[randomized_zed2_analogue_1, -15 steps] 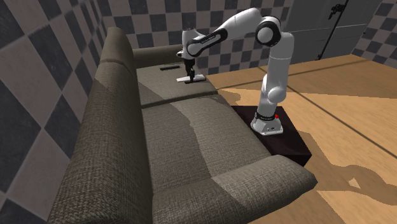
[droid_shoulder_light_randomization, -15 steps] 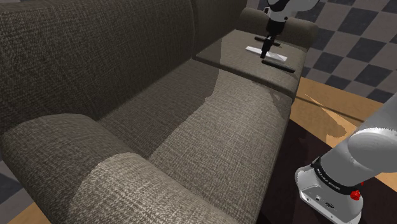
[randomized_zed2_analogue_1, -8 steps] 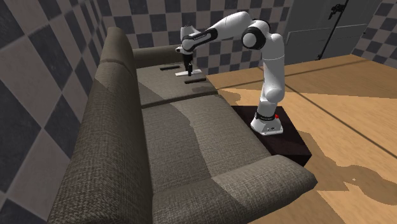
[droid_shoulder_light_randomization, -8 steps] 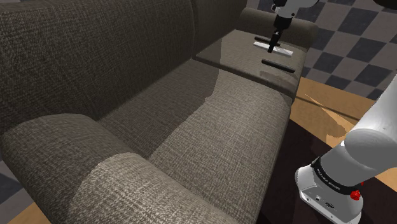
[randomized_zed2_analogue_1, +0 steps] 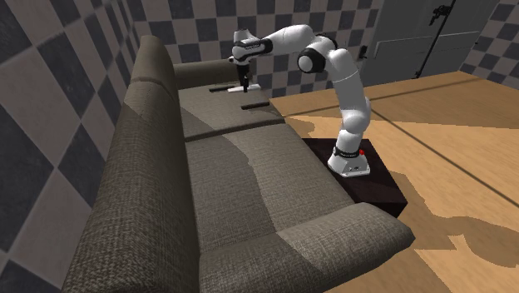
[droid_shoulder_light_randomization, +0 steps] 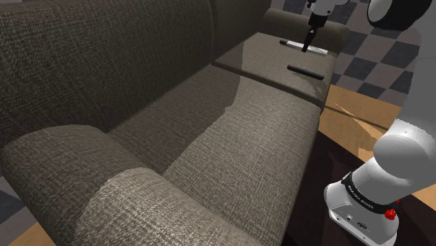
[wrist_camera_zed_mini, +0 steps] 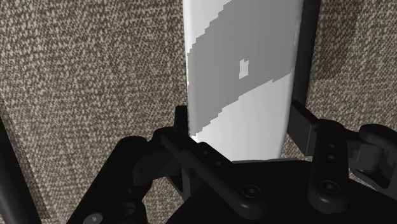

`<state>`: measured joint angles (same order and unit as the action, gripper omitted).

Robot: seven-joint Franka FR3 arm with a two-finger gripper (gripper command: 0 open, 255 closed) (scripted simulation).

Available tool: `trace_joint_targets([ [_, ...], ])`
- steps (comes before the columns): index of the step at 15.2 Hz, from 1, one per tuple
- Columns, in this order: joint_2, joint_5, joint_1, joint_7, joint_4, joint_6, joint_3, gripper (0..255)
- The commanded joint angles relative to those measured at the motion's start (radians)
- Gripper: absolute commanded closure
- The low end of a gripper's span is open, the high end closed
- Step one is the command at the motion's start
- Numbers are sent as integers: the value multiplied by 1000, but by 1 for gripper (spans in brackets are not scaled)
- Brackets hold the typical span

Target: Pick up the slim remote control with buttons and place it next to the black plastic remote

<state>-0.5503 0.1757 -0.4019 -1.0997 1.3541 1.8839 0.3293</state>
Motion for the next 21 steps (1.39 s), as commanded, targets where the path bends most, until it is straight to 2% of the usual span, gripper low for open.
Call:
trace_joint_targets([
  [1, -90, 21, -47, -24, -149, -60, -4, 255],
  [3, -194, 40, -101, -42, -323, -130, -11, 255],
  [5, -337, 59, -169, -47, -577, -236, -24, 255],
  [13, -316, 59, -147, -59, -428, -112, -23, 255],
  [19, -324, 64, -138, -67, -355, -33, -26, 255],
  [21, -324, 64, -138, -67, -355, -33, -26, 255],
])
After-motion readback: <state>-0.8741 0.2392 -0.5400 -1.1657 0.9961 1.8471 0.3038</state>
